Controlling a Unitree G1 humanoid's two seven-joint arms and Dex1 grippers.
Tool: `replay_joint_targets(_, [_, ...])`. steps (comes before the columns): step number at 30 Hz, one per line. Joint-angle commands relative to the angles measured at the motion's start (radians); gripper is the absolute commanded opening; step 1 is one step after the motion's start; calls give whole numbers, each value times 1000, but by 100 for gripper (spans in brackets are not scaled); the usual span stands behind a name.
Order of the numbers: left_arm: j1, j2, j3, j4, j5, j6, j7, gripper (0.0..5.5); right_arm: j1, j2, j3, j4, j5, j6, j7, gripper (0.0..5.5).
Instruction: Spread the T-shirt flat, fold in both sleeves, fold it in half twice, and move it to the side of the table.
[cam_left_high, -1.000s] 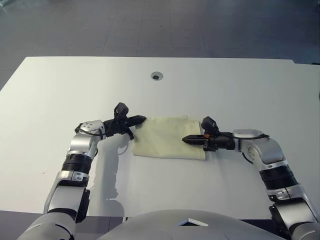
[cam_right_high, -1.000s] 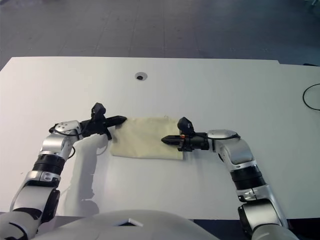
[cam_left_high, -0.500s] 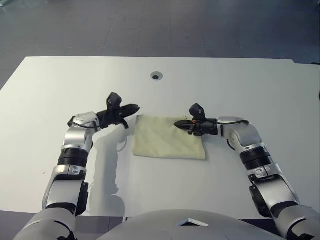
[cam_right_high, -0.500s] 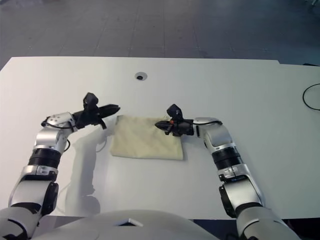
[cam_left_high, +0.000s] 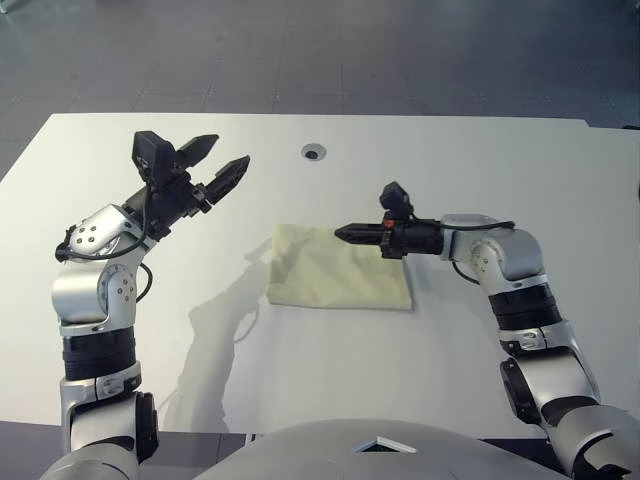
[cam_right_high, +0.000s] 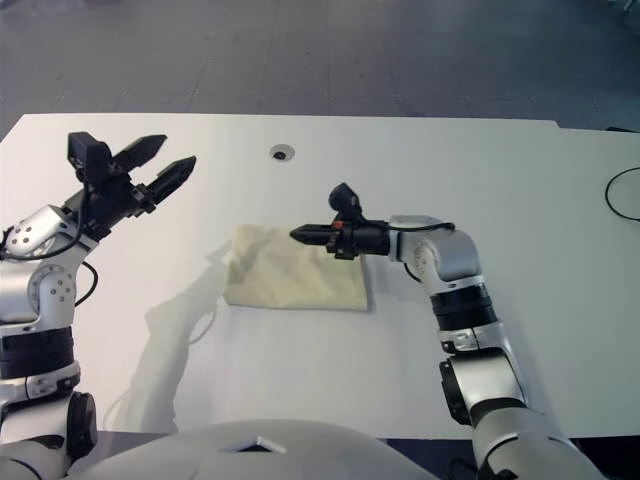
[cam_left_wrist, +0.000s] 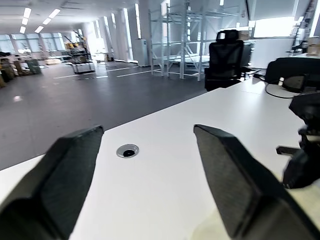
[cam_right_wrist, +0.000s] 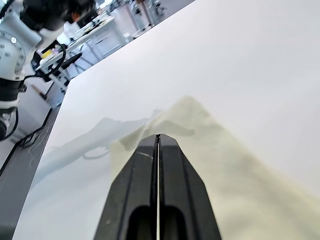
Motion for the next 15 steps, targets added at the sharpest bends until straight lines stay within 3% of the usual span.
replay_joint_targets(1, [17, -3, -2, -94, -32, 55, 53, 413, -40, 60, 91, 106, -74, -43, -24, 0])
replay_joint_targets(7, [22, 0, -16, -87, -25, 54, 75, 505, -125, 123, 113, 417, -207, -39, -178, 0])
replay_joint_targets(9, [22, -1, -15, -76, -19, 45, 83, 539, -154, 128, 50, 542, -223, 4, -293, 0])
replay_joint_targets(15, [32, -9, -27, -57, 4, 13, 102, 539, -167, 25, -205, 780, -216, -98, -607, 0])
